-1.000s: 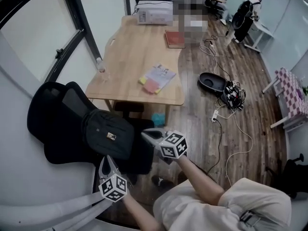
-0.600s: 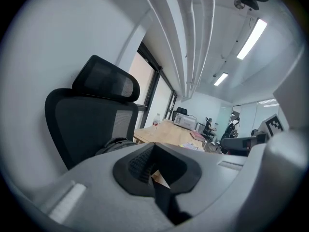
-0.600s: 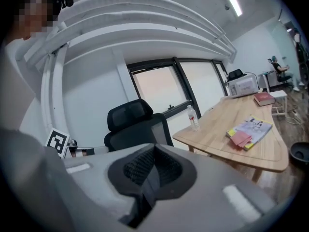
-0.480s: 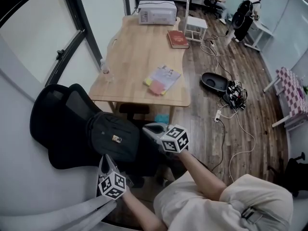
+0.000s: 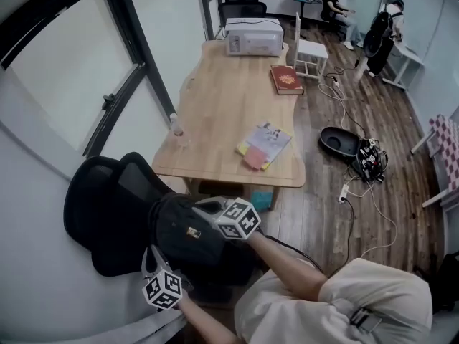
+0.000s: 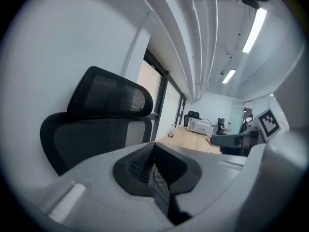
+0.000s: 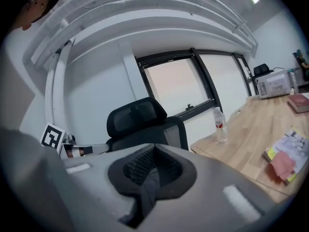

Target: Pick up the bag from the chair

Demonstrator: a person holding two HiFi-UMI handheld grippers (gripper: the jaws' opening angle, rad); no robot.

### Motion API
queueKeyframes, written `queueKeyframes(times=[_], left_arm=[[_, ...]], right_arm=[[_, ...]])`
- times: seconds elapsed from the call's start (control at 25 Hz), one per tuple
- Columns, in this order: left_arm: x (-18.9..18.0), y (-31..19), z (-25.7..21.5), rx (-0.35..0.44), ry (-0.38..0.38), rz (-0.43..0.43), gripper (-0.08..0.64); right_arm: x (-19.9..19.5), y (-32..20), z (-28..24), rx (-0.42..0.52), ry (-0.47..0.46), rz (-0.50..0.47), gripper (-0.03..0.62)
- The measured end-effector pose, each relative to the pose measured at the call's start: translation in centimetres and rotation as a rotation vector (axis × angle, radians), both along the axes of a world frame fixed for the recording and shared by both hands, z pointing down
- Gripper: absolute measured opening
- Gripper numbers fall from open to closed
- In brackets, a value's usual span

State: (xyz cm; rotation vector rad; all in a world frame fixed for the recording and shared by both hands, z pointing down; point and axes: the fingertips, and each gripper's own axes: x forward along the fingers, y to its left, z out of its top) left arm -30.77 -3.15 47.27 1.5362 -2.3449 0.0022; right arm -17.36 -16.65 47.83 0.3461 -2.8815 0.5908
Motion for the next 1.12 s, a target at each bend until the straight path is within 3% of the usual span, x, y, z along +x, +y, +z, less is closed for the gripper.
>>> queueKeyframes(times=[0.24, 0.4, 0.52, 0.84, 0.96, 1.04, 1.12], left_arm=[[-2.1, -4.2, 4.5, -0.040, 0.012, -0.016, 0.007], [-3.4, -3.7, 7.3, -0.084, 0.053, -0.114, 0.006], [-4.3, -3.5, 9.1, -0.112, 0.084, -0.182, 0.006], [-5.2, -2.8, 15.4, -0.195, 0.168, -0.361, 0.006], [-5.6, -1.9, 19.0, -0.241, 0.207, -0.425, 0.006], [-6.1, -1.1, 21.1, -0.249, 0.235, -0.456, 0.006], [-6.7, -0.8, 22.9, -0.214, 0.277, -0.482, 0.007]], right_arm=[[-2.0, -5.6, 3.8, -0.042, -0.007, 0.009, 0.000], [-2.3, -9.0, 5.7, -0.192, -0.114, 0.048, 0.000], [-3.7, -11.0, 8.3, -0.249, -0.077, 0.026, 0.000], [-8.3, -12.8, 15.7, -0.318, 0.122, -0.189, 0.000], [-10.7, -13.8, 18.6, -0.266, 0.195, -0.295, 0.000], [-12.2, -14.9, 19.9, -0.229, 0.186, -0.325, 0.002], [-13.5, -15.8, 21.3, -0.185, 0.194, -0.370, 0.079]])
